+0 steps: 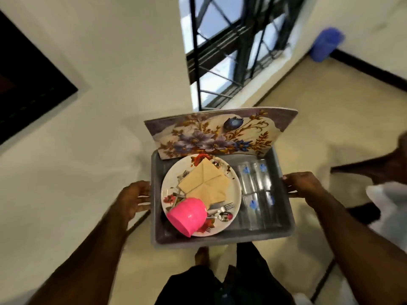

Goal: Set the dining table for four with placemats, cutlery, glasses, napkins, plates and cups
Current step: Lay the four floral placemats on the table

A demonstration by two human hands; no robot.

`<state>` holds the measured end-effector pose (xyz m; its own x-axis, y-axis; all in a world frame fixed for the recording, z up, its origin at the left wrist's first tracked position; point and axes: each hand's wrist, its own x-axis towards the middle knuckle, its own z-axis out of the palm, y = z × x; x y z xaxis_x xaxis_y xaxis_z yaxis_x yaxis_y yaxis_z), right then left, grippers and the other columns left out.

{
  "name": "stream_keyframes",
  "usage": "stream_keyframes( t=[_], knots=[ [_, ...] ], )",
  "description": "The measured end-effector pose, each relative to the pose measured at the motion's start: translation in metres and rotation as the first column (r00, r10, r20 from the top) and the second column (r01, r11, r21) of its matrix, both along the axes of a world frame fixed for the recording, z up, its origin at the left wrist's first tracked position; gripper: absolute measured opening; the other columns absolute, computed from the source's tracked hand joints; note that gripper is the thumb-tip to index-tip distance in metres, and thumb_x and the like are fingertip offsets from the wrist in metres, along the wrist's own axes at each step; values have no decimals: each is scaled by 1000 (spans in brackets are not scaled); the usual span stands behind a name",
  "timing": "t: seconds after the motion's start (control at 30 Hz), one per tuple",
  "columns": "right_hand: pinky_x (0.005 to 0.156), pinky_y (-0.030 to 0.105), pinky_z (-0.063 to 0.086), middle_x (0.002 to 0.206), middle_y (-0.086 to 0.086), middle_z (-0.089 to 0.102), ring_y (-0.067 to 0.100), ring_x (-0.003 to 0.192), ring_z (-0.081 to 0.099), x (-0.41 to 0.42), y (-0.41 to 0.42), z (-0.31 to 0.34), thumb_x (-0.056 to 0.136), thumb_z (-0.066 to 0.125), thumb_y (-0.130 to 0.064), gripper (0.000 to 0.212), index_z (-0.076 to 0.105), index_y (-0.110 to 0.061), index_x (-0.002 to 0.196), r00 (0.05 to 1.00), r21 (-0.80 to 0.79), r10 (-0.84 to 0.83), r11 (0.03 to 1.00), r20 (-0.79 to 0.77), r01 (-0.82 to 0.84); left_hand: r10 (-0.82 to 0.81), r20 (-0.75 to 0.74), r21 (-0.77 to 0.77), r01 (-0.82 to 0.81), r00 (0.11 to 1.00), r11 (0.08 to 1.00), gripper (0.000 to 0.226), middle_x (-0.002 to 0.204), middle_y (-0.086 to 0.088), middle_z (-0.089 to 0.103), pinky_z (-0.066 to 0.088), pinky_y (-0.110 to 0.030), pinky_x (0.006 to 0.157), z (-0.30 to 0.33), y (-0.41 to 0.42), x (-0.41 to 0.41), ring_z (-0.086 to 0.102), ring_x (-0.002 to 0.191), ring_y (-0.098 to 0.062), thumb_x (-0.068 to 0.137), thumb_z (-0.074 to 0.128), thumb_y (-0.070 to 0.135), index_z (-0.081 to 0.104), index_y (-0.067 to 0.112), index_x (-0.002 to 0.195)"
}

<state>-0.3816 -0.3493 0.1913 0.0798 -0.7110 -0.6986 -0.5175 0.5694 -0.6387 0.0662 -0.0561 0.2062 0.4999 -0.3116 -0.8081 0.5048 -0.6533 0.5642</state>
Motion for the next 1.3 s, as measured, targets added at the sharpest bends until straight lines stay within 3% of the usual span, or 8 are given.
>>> stream_keyframes(
  t=[0.23,0.37,0.6,0.77,0.9,1.07,1.2,1.3],
  knots=[
    [49,28,58,70,12,73,20,59,72,-130,132,47,85,73,3,5,74,3,90,908,-71,-418,907,-17,416,-449,62,-37,452,891,891,16,87,-15,68,63,-39,64,51,-78,-47,68,80,-31,89,66,12,74,2,98],
    [63,36,61,76,17,67,26,66,65,-202,214,76,87,75,1,2,75,0,88,810,-140,-586,803,-10,579,-652,116,-36,659,750,751,13,84,-15,67,60,-31,51,68,-114,-110,63,72,-26,91,65,2,73,-2,100],
    [62,40,63,80,21,73,29,65,69,-319,397,110,87,75,1,4,78,2,89,570,-198,-821,553,31,809,-880,156,-62,893,449,445,13,67,-6,73,64,-34,60,89,-121,-274,66,71,-26,93,62,-3,73,4,94],
    [74,45,62,88,21,76,34,77,73,-391,554,115,87,78,-6,10,77,3,91,374,-235,-927,363,4,902,-951,171,-72,966,259,250,10,74,-9,74,62,-35,60,99,-67,-400,70,67,-23,90,66,-1,75,3,92],
    [64,47,63,80,23,76,35,67,73,-431,690,119,84,80,-11,12,78,0,80,209,-258,-976,216,-54,942,-985,160,-71,996,59,48,11,73,-10,73,61,-42,75,98,-2,-507,68,71,-27,91,62,-3,72,2,90],
    [44,32,57,76,23,71,22,50,68,-451,844,117,86,77,-1,8,77,7,86,3,-251,-998,20,-67,968,-968,148,-75,974,-203,-216,16,82,-13,70,58,-43,85,84,86,-627,66,76,-29,91,58,-5,72,2,95],
    [68,51,66,83,29,73,32,65,70,-447,941,101,85,77,-3,10,76,7,90,-191,-212,-978,-169,-89,963,-935,121,-27,940,-334,-339,15,84,-14,69,59,-48,87,62,141,-708,66,74,-28,88,62,-6,72,5,93],
    [65,47,66,81,24,73,31,64,70,-429,992,86,89,74,-3,10,75,6,94,-298,-188,-947,-272,-122,944,-882,136,11,890,-452,-455,15,80,-10,70,59,-41,75,39,177,-760,65,70,-24,91,62,-2,72,7,98]
  ],
)
